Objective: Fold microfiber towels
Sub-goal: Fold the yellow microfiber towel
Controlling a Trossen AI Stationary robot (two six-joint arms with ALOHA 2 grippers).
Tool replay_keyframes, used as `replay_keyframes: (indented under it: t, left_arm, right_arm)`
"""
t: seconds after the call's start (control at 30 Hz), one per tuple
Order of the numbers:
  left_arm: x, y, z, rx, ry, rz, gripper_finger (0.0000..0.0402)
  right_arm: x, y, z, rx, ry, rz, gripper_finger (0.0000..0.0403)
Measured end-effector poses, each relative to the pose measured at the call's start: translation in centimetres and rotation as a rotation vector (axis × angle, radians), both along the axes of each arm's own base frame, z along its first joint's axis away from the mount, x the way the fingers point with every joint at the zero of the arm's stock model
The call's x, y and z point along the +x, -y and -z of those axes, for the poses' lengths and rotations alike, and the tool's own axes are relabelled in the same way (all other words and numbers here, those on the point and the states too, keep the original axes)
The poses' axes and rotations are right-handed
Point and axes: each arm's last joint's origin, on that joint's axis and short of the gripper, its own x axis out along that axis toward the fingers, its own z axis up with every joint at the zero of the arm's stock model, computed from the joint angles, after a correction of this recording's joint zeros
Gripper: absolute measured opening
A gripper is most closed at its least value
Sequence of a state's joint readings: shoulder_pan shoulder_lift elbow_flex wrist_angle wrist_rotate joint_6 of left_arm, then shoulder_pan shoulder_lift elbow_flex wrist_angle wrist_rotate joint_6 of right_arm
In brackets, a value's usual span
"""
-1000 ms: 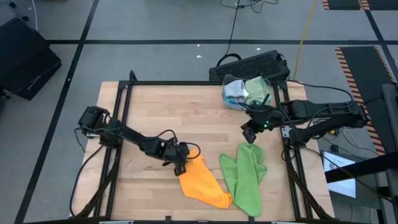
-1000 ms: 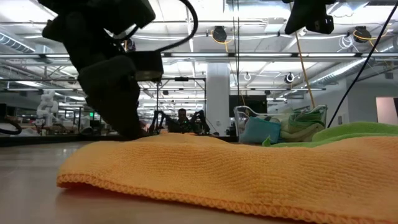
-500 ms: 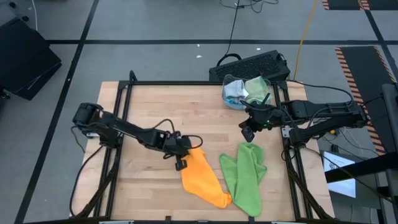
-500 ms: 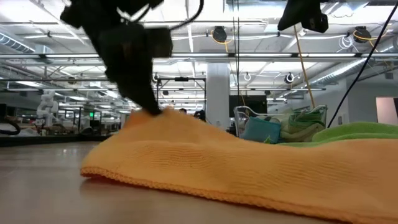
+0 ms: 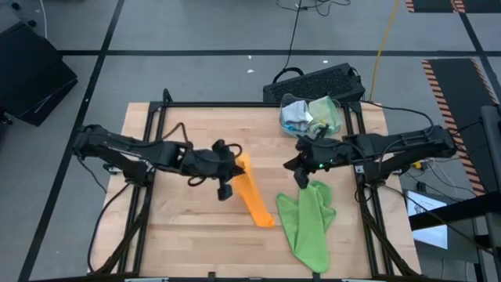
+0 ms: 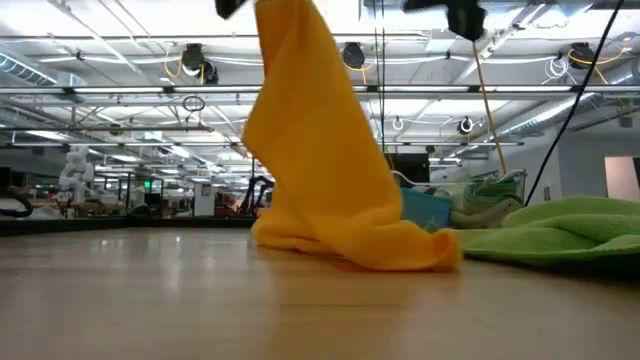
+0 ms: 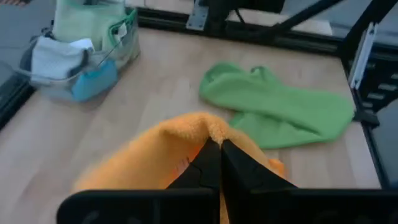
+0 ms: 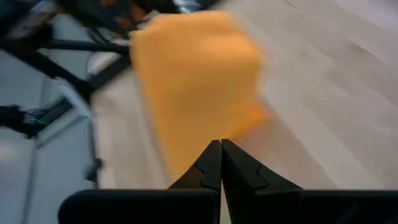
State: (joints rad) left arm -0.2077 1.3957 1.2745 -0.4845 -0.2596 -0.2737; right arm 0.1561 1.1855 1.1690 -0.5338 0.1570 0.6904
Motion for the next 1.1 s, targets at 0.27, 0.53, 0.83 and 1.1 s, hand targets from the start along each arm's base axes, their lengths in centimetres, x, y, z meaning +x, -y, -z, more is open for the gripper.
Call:
replay_keyframes:
  t: [0.27,0.53,0.83,1.1]
  left_arm:
    - [-0.2,0.2,-6.1,0.016,0.192,0.036,0.0003]
    - [-0.3,0.6,-8.6,-0.011,0.353,0.142,0.0005]
    - [-0.1,1.0,-8.3,-0.009,0.343,0.136,0.0008]
    - [-0.1,1.0,-8.4,-0.008,0.361,0.116,0.0008]
  right_arm:
    - [3.1,-1.7,2.4,-0.026,-0.034,-0.055,0.0064]
    - [4.5,-3.2,1.7,-0.03,0.122,-0.111,0.0159]
    - [2.9,-1.7,-1.3,-0.081,0.277,-0.031,0.0227]
    - [2.6,-1.6,-2.9,-0.119,0.401,-0.022,0.0233]
